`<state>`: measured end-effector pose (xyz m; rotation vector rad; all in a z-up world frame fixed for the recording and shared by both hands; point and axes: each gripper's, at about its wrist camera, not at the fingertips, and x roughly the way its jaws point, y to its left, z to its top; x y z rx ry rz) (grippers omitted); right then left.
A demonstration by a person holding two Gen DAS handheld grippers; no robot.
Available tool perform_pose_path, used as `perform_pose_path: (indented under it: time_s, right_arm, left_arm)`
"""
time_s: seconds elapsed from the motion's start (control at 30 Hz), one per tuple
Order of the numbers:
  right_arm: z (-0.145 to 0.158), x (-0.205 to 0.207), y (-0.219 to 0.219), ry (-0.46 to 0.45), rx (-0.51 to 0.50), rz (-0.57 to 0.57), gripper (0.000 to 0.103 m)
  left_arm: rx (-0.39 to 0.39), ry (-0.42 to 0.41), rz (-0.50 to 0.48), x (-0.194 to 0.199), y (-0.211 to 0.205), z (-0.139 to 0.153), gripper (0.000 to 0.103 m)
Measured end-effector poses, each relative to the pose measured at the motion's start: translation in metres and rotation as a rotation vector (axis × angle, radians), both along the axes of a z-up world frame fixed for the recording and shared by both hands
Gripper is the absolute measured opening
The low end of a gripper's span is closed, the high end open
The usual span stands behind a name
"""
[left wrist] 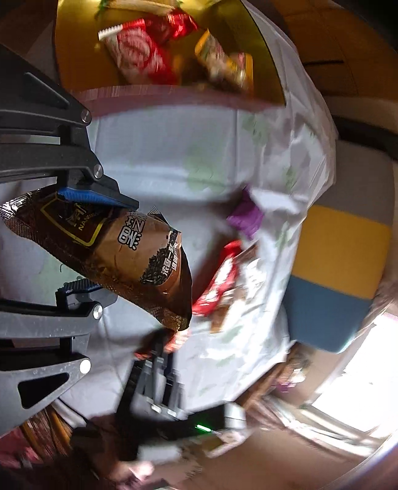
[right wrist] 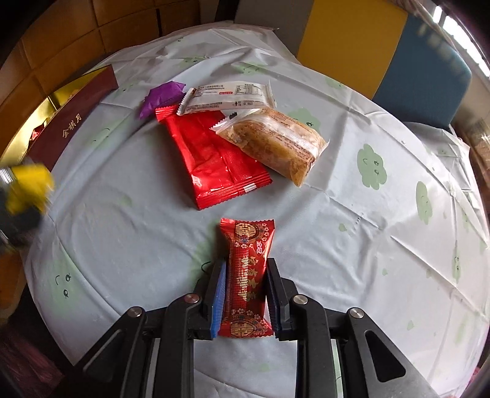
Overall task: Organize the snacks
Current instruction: 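Carry the chocolate bar into the gold tray and open the left tool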
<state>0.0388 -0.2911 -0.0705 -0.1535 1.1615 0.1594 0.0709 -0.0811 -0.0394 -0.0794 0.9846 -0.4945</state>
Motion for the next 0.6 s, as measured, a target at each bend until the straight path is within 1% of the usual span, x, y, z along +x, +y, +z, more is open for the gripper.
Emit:
perform_pose_path:
  time_s: [0.1,0.17,0.2,0.27,0.3,0.33,0.37,0.43,0.6]
  right_arm:
    - [-0.001,-0.004,0.004,-0.002,-0.001,-0.002,0.025]
    - [0.002,-0.001,-0.002,-0.001,-0.002,-0.001,0.025]
    - [-0.002,0.007,-0.008,-0.001,-0.001,0.000,0.025]
    - [-0.002,0.007,-0.006,-0.002,-0.005,0.000,0.025]
    - [-0.002,0.008,-0.006,-0.003,-0.007,0.001,0.025]
    - [-0.001,0.007,-0.007,-0.005,-0.011,0.002,0.025]
    - [-0.001,0.007,-0.007,-0.005,-0.011,0.002,0.025]
    - [-0.001,0.007,-0.006,-0.005,-0.009,0.002,0.025]
    - [-0.001,0.007,-0.007,-0.006,-0.009,0.006,0.025]
  left_arm:
    - [-0.046,-0.001,0.094,0.013,0.039,0.020,0.040]
    - [-0.085,0.001,0.149,0.023,0.063,0.030,0.040]
    - [-0.094,0.002,0.178,0.028,0.075,0.034,0.040]
    - [-0.096,-0.009,0.249,0.043,0.102,0.041,0.040]
    - [-0.092,-0.010,0.270,0.047,0.110,0.043,0.040]
    - [-0.086,-0.004,0.303,0.056,0.120,0.042,0.040]
    - [-0.088,0.014,0.342,0.068,0.133,0.040,0.040]
    - [-0.100,0.058,0.388,0.086,0.149,0.032,0.040]
    - [-0.118,0.140,0.494,0.128,0.177,0.012,0.040]
